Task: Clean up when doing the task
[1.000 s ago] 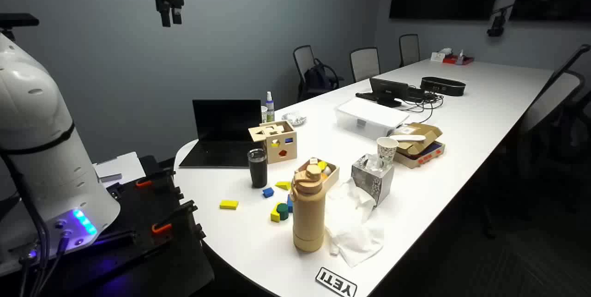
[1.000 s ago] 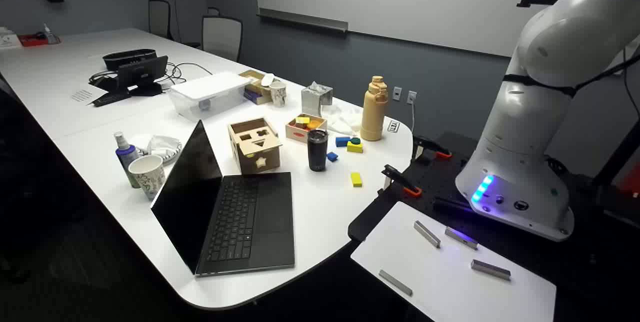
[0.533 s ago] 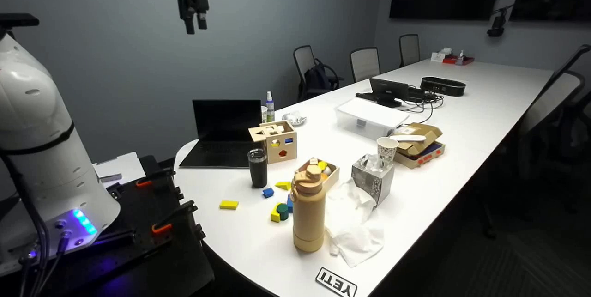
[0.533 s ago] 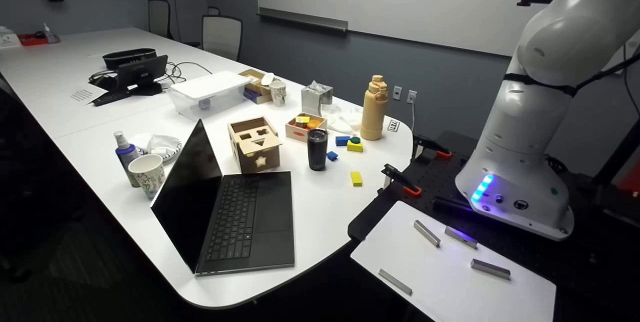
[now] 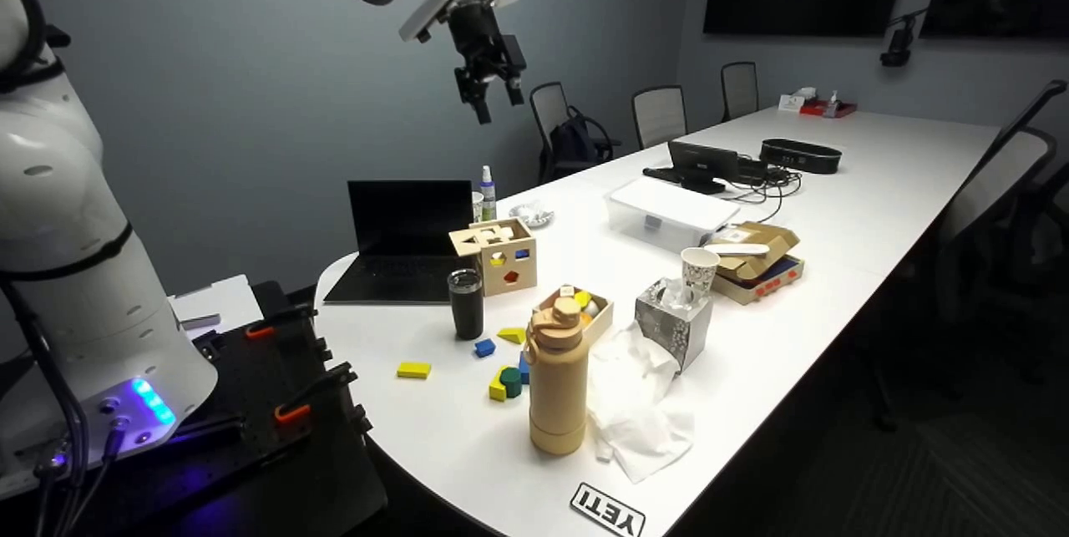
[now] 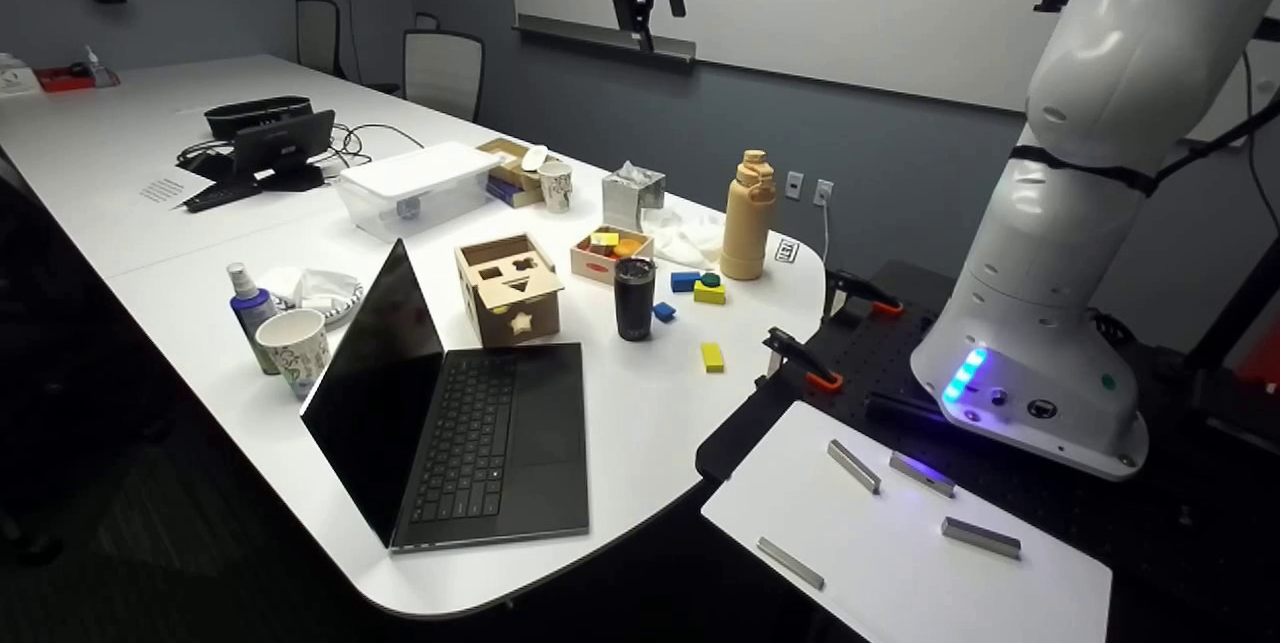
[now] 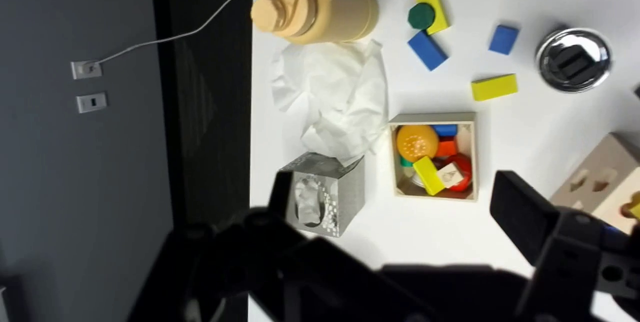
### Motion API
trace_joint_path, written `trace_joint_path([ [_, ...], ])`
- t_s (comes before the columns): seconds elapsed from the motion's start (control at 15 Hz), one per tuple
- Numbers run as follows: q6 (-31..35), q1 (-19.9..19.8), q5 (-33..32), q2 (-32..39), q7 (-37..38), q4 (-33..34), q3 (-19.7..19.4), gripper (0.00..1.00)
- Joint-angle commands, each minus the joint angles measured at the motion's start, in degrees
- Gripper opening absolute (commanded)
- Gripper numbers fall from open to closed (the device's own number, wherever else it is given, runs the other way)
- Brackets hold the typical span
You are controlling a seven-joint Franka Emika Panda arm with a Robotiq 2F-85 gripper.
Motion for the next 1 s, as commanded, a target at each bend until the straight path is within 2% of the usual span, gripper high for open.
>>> trace_joint_path([
  [0.0,4.8,-0.9,-4.8,7.8,-0.2,4.1,-3.2,1.0],
  [0.27,11.3,-2.1,-4.4,13.9,-0.3,5.5,-7.4,1.0],
  [0.53,15.0,-3.2,-3.3,17.6,-0.1,5.5,-10.5,1.0],
  [0.67,15.6,-3.8,-1.4,18.6,-0.6,5.6,-11.4,1.0],
  [0.73,14.9,-2.8,-2.8,17.9,-0.2,4.5,-11.6,1.0],
  [0.93,15.2,-3.2,-2.1,18.7,-0.2,4.9,-12.1,1.0],
])
